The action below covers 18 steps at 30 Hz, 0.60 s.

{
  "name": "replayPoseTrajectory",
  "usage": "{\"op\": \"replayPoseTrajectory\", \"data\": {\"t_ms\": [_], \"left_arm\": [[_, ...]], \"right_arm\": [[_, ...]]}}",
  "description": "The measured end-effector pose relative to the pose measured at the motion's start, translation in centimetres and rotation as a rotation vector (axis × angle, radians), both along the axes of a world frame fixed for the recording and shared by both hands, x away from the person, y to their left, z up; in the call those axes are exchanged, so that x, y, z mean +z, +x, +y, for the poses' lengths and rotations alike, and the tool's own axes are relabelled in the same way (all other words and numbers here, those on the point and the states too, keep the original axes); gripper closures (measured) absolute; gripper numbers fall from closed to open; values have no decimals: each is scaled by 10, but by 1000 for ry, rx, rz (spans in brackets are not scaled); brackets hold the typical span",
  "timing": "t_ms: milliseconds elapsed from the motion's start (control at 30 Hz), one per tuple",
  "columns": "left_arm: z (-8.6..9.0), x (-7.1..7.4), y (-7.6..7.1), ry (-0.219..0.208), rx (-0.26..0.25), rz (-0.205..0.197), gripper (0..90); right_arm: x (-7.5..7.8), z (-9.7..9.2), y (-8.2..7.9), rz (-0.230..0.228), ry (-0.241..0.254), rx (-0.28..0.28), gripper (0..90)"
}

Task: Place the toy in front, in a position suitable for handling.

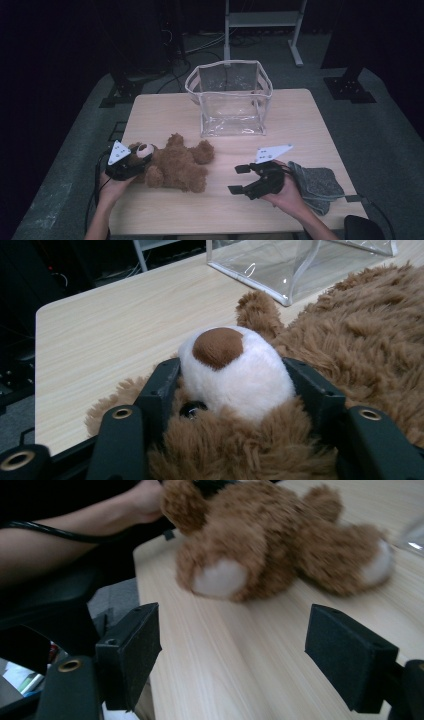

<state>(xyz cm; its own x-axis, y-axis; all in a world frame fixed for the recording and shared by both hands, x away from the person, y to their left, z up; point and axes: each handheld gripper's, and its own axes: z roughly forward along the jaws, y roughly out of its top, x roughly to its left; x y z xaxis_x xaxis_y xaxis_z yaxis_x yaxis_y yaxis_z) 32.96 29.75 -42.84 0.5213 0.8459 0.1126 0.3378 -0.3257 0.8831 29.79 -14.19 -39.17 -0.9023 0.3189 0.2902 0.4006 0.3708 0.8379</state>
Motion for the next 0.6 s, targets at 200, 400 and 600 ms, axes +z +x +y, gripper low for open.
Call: {"op": "replayPoseTrajectory", "data": {"t_ms": [200, 400, 600], "left_arm": [[0, -1, -8, 0, 7, -17, 454], [0, -1, -13, 2, 12, -30, 455], [1, -2, -24, 7, 16, -48, 459]], "right_arm": [[5, 48, 5, 18, 10, 48, 144], [1, 79, 13, 26, -14, 23, 136], [-16, 100, 17, 28, -63, -36, 133]]}}
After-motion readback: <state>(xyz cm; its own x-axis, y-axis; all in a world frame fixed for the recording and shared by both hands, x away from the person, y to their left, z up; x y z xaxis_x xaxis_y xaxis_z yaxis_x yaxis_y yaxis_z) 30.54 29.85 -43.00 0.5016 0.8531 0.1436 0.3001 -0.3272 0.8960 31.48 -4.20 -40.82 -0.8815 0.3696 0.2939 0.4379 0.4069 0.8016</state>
